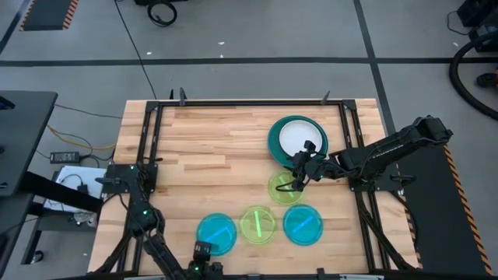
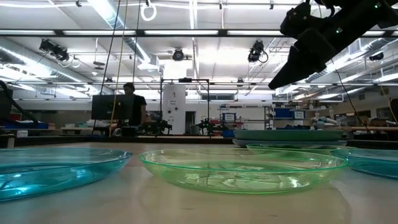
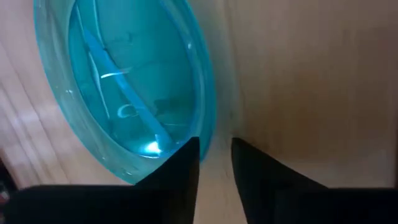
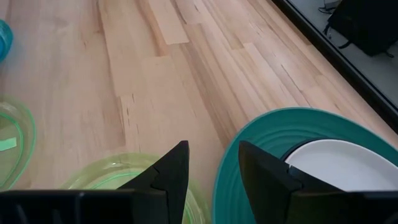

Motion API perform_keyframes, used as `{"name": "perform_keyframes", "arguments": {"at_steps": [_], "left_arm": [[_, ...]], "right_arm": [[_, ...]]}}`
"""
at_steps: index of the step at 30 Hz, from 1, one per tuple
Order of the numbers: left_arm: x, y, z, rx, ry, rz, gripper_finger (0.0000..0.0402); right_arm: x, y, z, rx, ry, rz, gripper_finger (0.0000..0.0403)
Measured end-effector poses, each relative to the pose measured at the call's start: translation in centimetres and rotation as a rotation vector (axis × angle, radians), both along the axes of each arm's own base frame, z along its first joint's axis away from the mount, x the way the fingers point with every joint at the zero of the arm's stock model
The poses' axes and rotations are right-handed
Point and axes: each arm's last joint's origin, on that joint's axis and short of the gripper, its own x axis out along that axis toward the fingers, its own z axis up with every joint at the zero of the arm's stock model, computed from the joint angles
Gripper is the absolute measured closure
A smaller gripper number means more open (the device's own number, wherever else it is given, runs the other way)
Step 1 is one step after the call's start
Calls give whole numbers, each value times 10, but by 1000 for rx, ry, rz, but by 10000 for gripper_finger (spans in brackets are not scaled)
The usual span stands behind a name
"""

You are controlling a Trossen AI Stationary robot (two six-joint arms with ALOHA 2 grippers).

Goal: Stack plastic plates
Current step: Stack the left blue transparent plate on the white plate

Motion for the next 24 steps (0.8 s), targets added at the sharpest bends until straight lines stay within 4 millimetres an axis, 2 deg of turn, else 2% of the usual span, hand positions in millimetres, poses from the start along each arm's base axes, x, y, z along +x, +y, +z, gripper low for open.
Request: {"name": "perform_keyframes", "arguments": {"at_steps": [8, 13, 19, 24], "left_arm": [[1, 1, -2, 3, -13, 29, 384], [1, 1, -1, -7, -24, 63, 392], [2, 4, 22, -66, -51, 87, 394], [12, 16, 48, -102, -93, 100, 395]], "right_arm": [[0, 0, 0, 4, 1, 5, 254], [0, 0, 0, 5, 2, 6, 254], [0, 1, -1, 18, 15, 23, 254], [-2, 8, 1, 68, 43, 57, 254]]}}
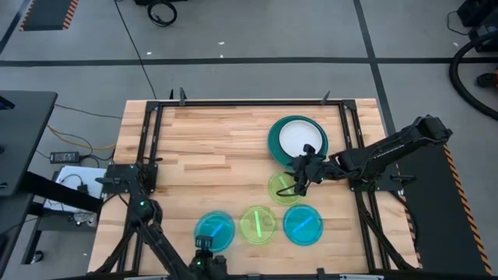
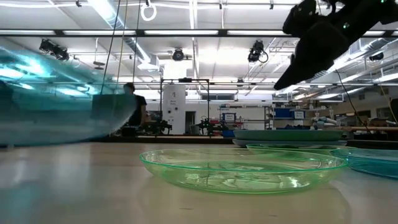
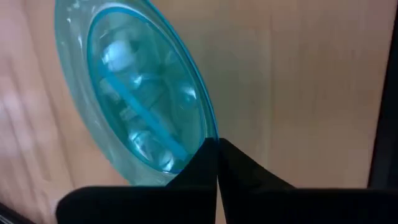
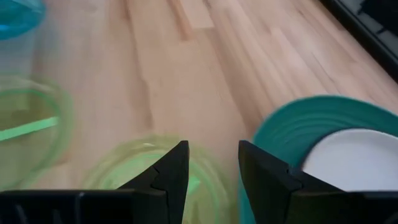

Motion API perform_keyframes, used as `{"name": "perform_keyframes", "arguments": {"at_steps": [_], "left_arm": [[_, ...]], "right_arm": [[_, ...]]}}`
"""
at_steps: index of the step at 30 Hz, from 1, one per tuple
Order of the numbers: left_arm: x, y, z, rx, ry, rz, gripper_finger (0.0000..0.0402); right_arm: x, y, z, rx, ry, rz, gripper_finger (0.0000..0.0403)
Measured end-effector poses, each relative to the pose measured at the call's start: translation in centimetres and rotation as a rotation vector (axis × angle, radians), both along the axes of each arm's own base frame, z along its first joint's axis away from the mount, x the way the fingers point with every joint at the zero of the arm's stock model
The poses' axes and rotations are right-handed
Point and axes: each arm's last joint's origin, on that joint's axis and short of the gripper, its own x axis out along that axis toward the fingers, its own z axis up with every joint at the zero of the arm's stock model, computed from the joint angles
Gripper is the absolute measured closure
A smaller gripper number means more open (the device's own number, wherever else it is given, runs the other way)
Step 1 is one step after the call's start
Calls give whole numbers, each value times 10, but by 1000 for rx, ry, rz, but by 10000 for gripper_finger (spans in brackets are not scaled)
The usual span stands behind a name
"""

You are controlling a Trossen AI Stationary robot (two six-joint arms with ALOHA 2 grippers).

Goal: Stack plastic plates
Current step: Stack the left blue transparent plate on the white plate

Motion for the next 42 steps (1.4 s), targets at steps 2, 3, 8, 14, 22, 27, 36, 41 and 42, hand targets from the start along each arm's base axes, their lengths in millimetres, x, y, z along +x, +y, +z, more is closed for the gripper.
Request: {"name": "perform_keyframes", "arguments": {"at_steps": [2, 3, 8, 14, 22, 27, 36, 41, 42], "left_arm": [[6, 7, 8, 5, -9, -25, 396], [10, 11, 13, 7, -10, -44, 396], [36, 40, 25, 49, 21, -142, 396], [71, 80, 26, 165, 111, -310, 396], [114, 147, 28, 302, 229, -424, 396], [142, 202, 28, 357, 284, -444, 396], [183, 296, 28, 360, 310, -520, 397], [198, 336, 28, 309, 288, -620, 397], [201, 343, 28, 295, 268, -636, 397]], "right_arm": [[0, 5, 3, 5, -7, 22, 254], [-1, 7, 3, -3, -4, 35, 255], [-7, 13, -1, -9, 40, 27, 259], [-14, 23, -5, 67, 86, 33, 263], [-33, 28, -3, 95, 125, -7, 264], [-44, 22, 4, 106, 107, -80, 264], [-60, 14, 17, 147, 59, -143, 264], [-69, 8, 27, 141, -8, -170, 264], [-71, 7, 29, 140, -24, -175, 264]]}}
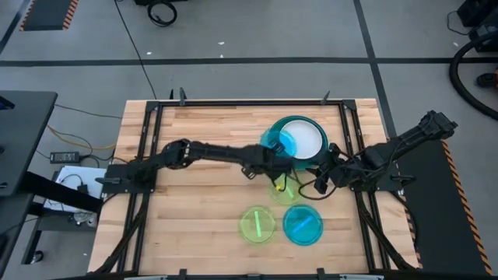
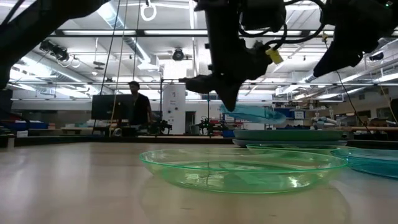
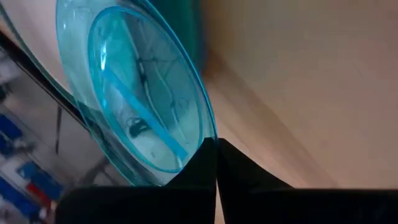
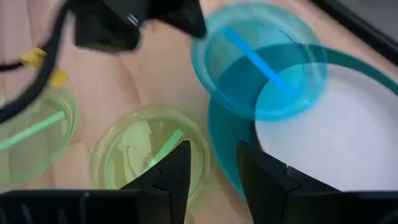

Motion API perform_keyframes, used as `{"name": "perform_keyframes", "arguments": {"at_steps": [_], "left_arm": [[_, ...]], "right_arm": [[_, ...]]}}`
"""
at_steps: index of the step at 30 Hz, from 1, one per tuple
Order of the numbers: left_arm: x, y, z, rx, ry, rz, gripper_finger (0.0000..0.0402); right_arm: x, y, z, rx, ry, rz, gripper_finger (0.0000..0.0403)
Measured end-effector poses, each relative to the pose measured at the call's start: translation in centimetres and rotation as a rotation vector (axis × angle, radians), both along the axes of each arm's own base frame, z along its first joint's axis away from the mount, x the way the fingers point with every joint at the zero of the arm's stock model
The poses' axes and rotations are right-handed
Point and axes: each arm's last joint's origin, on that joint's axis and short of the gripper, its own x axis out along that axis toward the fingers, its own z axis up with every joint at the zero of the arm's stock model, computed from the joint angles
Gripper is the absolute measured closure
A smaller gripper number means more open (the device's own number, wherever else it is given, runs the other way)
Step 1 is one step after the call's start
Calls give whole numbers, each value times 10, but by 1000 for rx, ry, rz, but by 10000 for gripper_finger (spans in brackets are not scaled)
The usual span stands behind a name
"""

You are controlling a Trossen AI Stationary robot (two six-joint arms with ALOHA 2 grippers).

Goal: Stack plastic plates
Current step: Stack the left blue transparent plate on the white plate

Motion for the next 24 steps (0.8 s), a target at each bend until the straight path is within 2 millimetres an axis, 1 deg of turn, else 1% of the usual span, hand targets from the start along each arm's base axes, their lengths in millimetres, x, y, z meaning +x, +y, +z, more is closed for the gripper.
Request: {"name": "perform_keyframes", "arguments": {"at_steps": [3, 6, 9, 12, 19, 21, 24], "left_arm": [[10, 19, 3, -12, -56, -50, 397], [17, 33, 5, -49, -99, -119, 397], [22, 42, 6, -117, -128, -208, 395], [28, 52, 8, -130, -184, -269, 394], [34, 79, 13, -218, -298, -334, 392], [35, 85, 10, -220, -322, -331, 392], [34, 90, -3, -219, -327, -323, 391]], "right_arm": [[-4, -2, 4, 4, -30, -3, 264], [-6, -3, 7, 10, -45, -2, 264], [-6, -3, 7, 10, -47, -1, 264], [-6, -3, 7, -1, -51, -10, 264], [-4, -3, 9, -14, -91, -35, 264], [-3, -3, 10, -9, -99, -35, 264], [-3, -3, 10, -7, -99, -37, 264]]}}
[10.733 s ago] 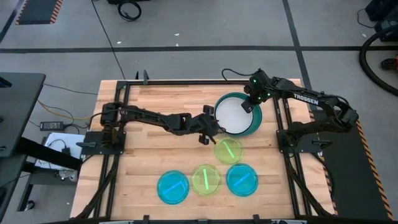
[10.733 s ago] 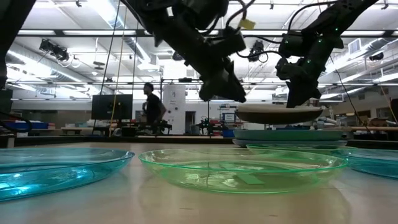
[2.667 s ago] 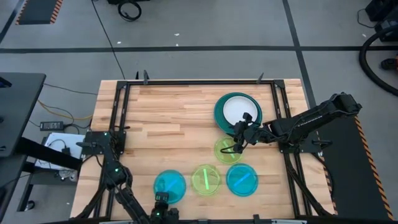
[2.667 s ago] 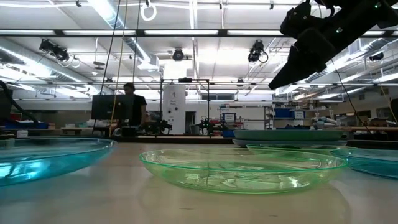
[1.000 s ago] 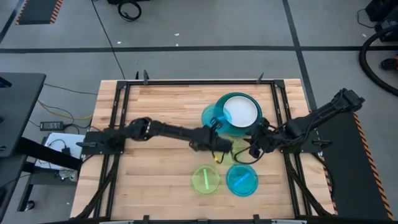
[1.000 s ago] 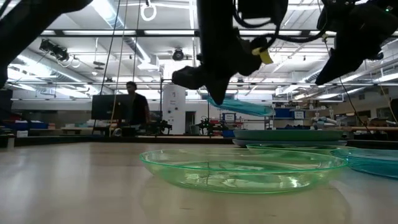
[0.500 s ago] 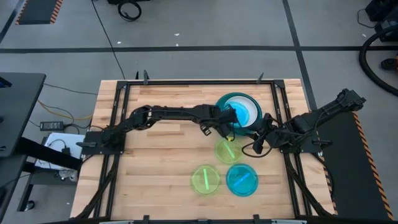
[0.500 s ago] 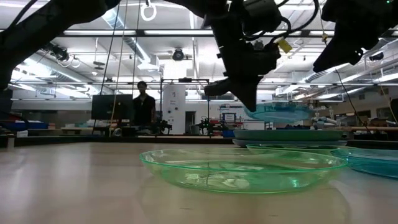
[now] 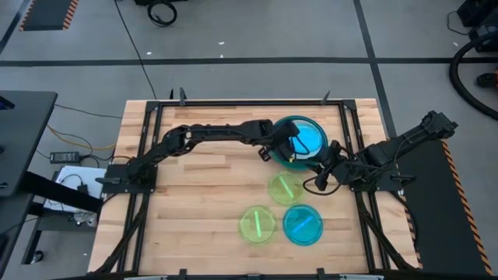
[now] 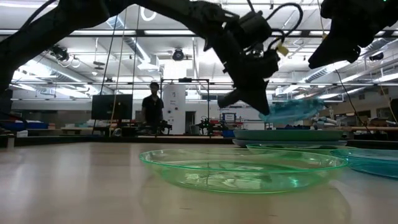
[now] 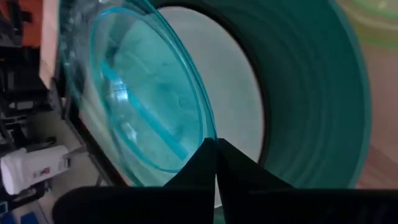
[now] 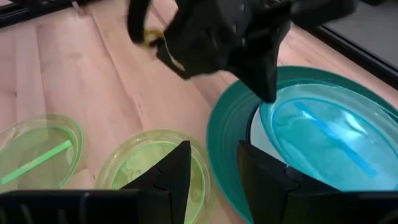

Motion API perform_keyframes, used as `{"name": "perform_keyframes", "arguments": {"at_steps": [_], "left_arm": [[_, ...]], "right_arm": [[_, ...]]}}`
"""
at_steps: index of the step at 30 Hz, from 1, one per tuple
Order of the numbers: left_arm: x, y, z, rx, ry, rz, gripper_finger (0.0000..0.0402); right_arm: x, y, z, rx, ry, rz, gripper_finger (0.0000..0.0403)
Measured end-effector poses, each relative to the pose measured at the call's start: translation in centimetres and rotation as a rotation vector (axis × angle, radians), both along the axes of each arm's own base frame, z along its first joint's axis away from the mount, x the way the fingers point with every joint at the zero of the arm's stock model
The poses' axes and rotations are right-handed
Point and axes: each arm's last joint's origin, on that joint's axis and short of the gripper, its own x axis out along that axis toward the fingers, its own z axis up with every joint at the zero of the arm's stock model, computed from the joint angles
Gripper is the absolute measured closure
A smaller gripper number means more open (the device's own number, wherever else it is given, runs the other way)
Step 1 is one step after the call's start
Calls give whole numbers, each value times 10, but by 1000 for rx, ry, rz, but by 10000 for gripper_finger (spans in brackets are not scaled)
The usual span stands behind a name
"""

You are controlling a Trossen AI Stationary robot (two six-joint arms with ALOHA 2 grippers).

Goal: Stack plastic plates
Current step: Stack the left blue transparent plate on the white plate, then stack the bottom green transparent plate on the blue transparent plate

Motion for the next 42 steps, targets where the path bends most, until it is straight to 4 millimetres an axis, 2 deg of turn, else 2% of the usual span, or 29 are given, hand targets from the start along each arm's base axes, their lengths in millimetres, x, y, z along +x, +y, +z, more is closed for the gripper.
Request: {"name": "perform_keyframes", "arguments": {"at_steps": [6, 11, 19, 23, 27, 34, 42], "left_arm": [[-4, 0, -27, 31, 35, -31, 391], [-4, 0, -31, 25, 36, -9, 383], [-2, 1, -29, -8, -16, 49, 297], [-3, -6, -22, -26, -36, 126, 265], [-15, -22, -3, -87, 12, 158, 259], [-36, -65, 16, -345, 124, 275, 260], [-55, -108, 9, -624, 327, 514, 260]], "right_arm": [[0, 0, 0, 6, -3, 0, 264], [0, 0, 0, 7, -3, 0, 264], [0, 0, 0, 8, -2, 2, 264], [0, 0, 0, 5, 0, 3, 264], [-1, 0, -1, -2, 13, 4, 264], [-2, -1, -8, -20, 39, 10, 264], [-1, 0, -16, -16, 31, 17, 264]]}}
